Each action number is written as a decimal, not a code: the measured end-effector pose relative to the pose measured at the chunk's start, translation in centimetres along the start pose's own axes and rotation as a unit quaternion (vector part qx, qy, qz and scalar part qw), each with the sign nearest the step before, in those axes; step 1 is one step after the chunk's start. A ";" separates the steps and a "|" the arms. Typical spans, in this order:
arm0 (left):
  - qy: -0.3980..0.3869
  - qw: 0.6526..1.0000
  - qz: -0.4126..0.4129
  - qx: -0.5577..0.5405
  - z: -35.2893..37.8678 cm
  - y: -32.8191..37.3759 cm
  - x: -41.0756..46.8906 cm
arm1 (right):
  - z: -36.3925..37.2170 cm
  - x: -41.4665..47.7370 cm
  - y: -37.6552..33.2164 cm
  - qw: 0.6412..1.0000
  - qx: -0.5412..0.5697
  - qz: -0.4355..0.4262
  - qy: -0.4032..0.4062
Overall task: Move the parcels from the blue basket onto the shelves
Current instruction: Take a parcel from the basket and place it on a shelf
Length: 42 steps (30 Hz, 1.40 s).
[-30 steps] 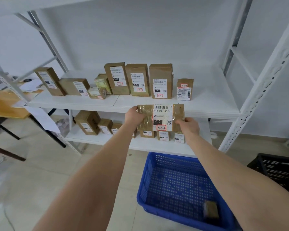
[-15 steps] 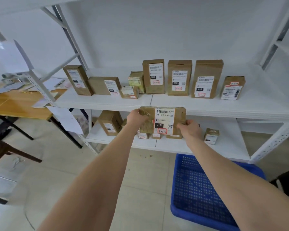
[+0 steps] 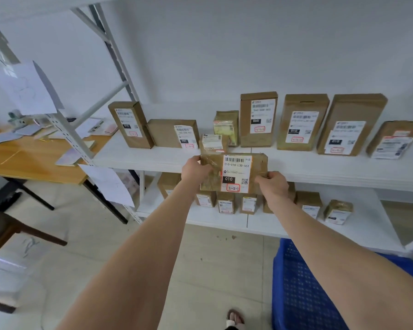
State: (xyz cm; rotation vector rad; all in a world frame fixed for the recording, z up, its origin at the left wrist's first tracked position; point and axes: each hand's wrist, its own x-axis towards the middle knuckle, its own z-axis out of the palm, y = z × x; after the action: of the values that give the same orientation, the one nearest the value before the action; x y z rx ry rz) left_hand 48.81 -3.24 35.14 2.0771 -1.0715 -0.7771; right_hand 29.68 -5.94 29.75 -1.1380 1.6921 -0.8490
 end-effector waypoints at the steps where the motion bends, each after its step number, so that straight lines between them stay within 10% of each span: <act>1: 0.002 1.000 0.002 -0.001 -0.4 0.0 1.2 | 1.0 0.8 -0.5 1.000 0.004 0.002 0.001; 42: 0.003 0.997 0.001 0.075 -15.8 -9.6 23.3 | 27.1 1.3 -10.6 0.988 -0.116 -0.085 0.059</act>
State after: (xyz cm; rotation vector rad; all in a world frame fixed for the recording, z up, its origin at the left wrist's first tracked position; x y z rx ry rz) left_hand 76.25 -14.30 32.53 2.2019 -1.1601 -0.7079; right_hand 58.12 -12.30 28.92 -1.4309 1.8477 -0.8544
